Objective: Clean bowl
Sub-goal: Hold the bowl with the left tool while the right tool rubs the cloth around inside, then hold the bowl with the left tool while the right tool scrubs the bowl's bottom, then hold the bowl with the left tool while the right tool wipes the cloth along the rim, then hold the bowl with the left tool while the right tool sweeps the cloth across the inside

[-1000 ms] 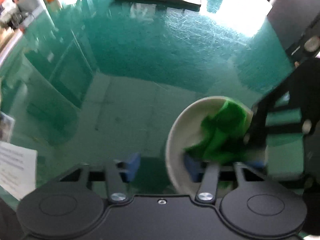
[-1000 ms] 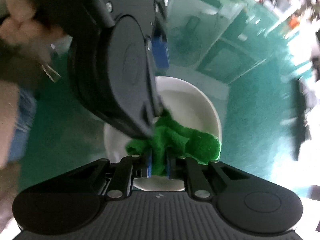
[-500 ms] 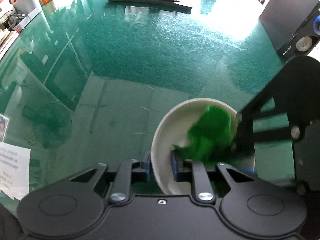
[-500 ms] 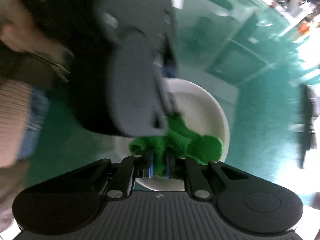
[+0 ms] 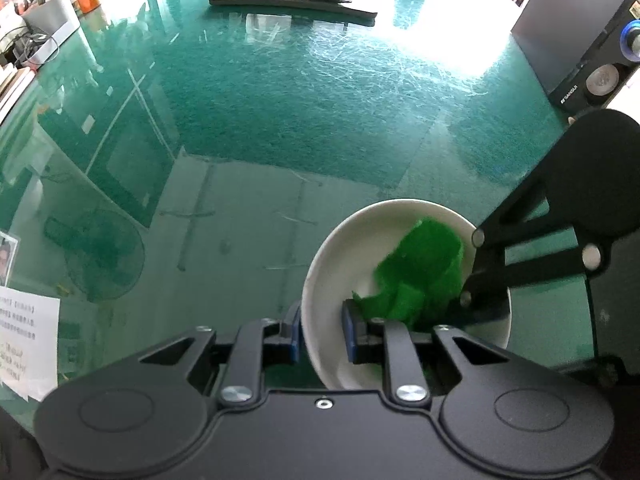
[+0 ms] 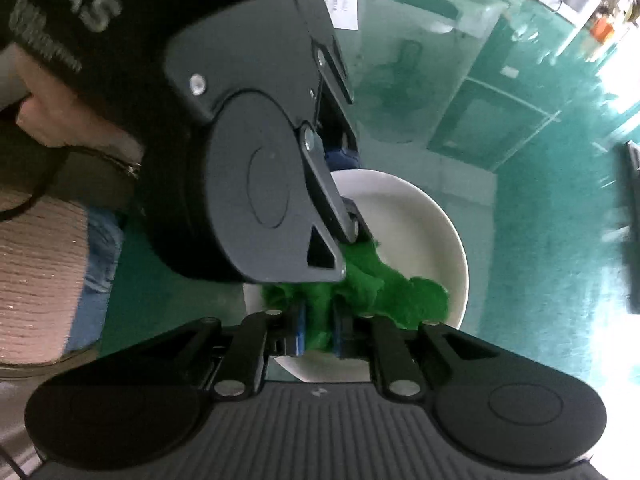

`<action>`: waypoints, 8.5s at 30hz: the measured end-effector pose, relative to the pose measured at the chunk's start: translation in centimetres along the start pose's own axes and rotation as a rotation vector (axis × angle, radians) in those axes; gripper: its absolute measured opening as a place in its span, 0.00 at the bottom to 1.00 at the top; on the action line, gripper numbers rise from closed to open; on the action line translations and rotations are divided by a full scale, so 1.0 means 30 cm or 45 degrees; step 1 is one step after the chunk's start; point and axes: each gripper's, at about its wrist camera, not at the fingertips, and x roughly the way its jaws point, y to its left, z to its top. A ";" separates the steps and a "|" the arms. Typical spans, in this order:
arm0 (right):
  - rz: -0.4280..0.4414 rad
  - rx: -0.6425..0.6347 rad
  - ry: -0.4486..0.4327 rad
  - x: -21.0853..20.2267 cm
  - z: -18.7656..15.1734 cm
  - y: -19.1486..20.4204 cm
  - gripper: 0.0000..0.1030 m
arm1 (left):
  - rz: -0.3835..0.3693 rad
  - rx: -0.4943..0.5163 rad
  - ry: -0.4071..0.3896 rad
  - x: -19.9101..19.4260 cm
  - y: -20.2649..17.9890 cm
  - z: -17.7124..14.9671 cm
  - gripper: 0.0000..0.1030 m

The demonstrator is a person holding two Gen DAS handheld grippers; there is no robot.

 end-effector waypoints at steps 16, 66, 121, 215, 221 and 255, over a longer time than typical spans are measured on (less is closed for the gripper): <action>-0.054 0.025 -0.018 0.030 0.019 -0.044 0.13 | -0.004 0.011 -0.005 0.016 0.018 0.002 0.22; -0.381 -0.137 -0.203 -0.118 -0.001 0.052 0.13 | 0.036 -0.005 -0.042 0.032 0.014 0.002 0.29; -0.045 0.252 -0.080 0.065 0.115 -0.023 0.14 | 0.029 0.039 -0.027 0.024 0.021 -0.013 0.39; -0.193 1.564 -0.919 -0.041 -0.331 0.119 0.18 | 0.082 0.066 -0.088 0.036 0.021 0.003 0.42; -0.194 1.546 -0.904 -0.037 -0.319 0.110 0.20 | 0.135 0.178 -0.086 0.025 -0.040 -0.003 0.26; -0.219 1.388 -0.775 -0.019 -0.267 0.035 0.20 | 0.188 0.268 -0.097 0.029 -0.088 -0.008 0.31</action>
